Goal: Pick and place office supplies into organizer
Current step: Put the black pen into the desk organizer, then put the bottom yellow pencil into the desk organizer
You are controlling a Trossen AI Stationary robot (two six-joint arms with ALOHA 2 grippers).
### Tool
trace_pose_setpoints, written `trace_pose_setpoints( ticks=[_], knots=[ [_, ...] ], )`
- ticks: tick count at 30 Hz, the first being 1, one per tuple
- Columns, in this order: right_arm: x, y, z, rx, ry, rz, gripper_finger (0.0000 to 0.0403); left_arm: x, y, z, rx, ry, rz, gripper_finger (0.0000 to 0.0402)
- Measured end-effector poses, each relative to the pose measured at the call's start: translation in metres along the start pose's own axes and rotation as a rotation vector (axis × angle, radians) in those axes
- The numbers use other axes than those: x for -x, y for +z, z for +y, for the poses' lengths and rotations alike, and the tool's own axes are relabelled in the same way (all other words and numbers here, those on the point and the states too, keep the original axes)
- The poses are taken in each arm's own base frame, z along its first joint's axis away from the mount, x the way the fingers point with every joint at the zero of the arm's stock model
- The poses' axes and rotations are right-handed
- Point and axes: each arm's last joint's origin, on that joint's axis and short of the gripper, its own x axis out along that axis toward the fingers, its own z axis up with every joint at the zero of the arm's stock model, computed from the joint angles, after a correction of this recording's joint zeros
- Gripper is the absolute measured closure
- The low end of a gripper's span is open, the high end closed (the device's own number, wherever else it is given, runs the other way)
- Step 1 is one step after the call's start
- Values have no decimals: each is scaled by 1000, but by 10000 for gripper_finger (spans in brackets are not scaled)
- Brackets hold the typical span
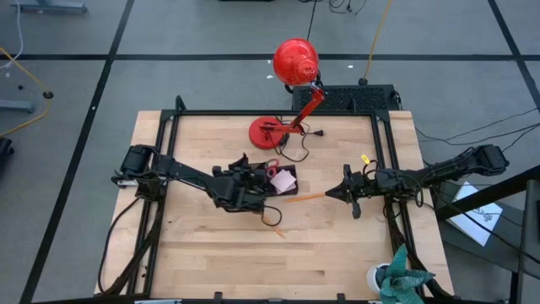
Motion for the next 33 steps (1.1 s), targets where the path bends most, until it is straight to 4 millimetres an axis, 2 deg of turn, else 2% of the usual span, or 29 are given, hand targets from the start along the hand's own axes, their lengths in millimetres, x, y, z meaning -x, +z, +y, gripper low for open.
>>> trace_pose_setpoints(
  ticks=[6, 10, 15, 21, 25, 28, 30, 33],
  knots=[
    [0, 0, 0, 0, 0, 0, 399, 0, 0, 3, 55, 15, 13, 264],
    [0, 0, 0, 0, 0, 0, 399, 1, -2, 4, 85, 22, 54, 221],
    [0, 0, 0, 0, 0, 0, 399, 6, -10, 11, 154, 44, 81, 196],
    [0, 0, 0, 3, 0, 0, 399, 35, -31, 28, 294, 131, 55, 201],
    [0, 0, 0, 14, 1, 5, 399, 68, -58, 38, 532, 228, 11, 210],
    [0, -1, 0, 14, 3, 8, 399, 98, -80, 42, 838, 304, -88, 215],
    [0, 0, 0, 15, 4, 4, 399, 118, -94, 38, 1083, 309, -282, 218],
    [0, 0, 0, 15, 6, 4, 399, 143, -113, 31, 1405, 171, -762, 225]
  ],
)
